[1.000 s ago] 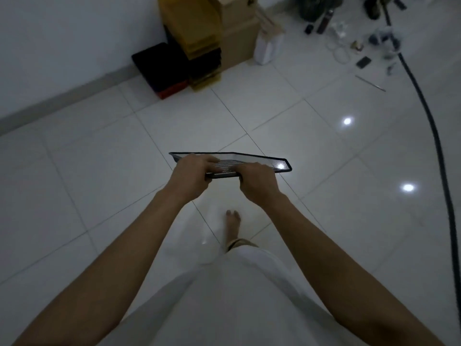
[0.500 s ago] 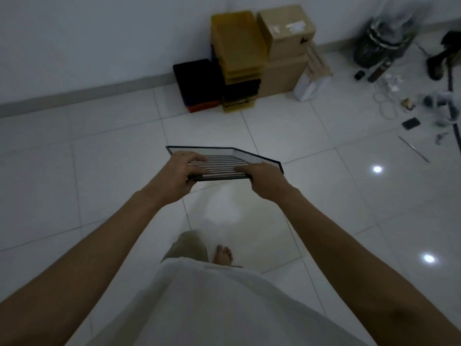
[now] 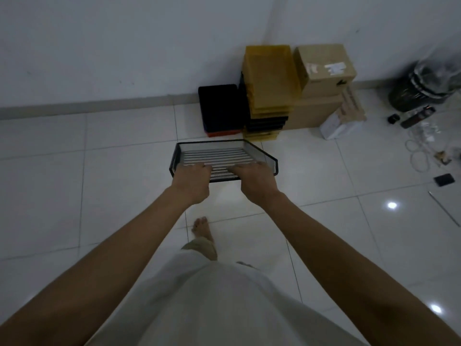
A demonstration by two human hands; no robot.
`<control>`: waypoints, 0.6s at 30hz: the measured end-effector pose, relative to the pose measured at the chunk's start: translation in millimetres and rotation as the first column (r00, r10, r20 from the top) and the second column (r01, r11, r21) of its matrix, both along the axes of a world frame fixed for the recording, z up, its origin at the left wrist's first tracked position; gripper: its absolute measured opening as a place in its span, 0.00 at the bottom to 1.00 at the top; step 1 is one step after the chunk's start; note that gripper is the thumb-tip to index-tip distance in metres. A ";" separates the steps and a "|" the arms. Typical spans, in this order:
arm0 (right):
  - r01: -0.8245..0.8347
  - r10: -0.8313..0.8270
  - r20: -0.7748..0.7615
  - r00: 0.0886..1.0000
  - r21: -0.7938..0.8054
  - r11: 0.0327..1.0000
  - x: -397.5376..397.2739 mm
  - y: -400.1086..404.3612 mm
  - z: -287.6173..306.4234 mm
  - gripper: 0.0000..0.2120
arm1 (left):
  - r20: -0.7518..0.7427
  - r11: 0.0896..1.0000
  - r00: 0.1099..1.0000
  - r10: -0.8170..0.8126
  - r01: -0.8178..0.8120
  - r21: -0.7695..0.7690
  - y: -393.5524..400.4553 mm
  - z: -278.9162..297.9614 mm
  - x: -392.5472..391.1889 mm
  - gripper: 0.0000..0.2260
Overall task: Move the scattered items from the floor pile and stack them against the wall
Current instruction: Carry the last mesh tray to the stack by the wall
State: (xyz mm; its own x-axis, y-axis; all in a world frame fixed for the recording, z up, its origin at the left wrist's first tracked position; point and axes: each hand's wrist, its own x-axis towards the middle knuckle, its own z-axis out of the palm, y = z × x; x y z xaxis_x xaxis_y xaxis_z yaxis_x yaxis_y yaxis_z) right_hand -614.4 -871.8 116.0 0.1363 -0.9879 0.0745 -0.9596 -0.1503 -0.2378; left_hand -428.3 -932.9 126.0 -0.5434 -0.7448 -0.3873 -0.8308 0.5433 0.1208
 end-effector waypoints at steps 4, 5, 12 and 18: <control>0.035 -0.035 -0.014 0.999 0.006 0.999 -14.0 -56.9 -4.3 0.22 | -0.066 0.998 0.998 0.008 -0.013 -0.063 -54.3 0.2 -20.3 0.26; 0.050 -0.050 -0.007 0.999 0.005 0.999 -18.4 -68.8 -7.0 0.22 | -0.065 0.996 0.998 0.001 -0.006 -0.086 -66.1 0.7 -23.9 0.27; 0.031 -0.042 0.056 0.998 0.184 0.982 -61.1 -134.6 -27.4 0.23 | -0.045 0.990 0.998 -0.043 0.037 -0.133 -126.5 -18.8 -51.9 0.29; -0.012 0.012 0.001 1.000 0.338 0.941 -102.3 -195.9 -56.9 0.27 | -0.065 0.994 0.997 0.028 -0.034 -0.099 -167.3 -53.8 -85.2 0.27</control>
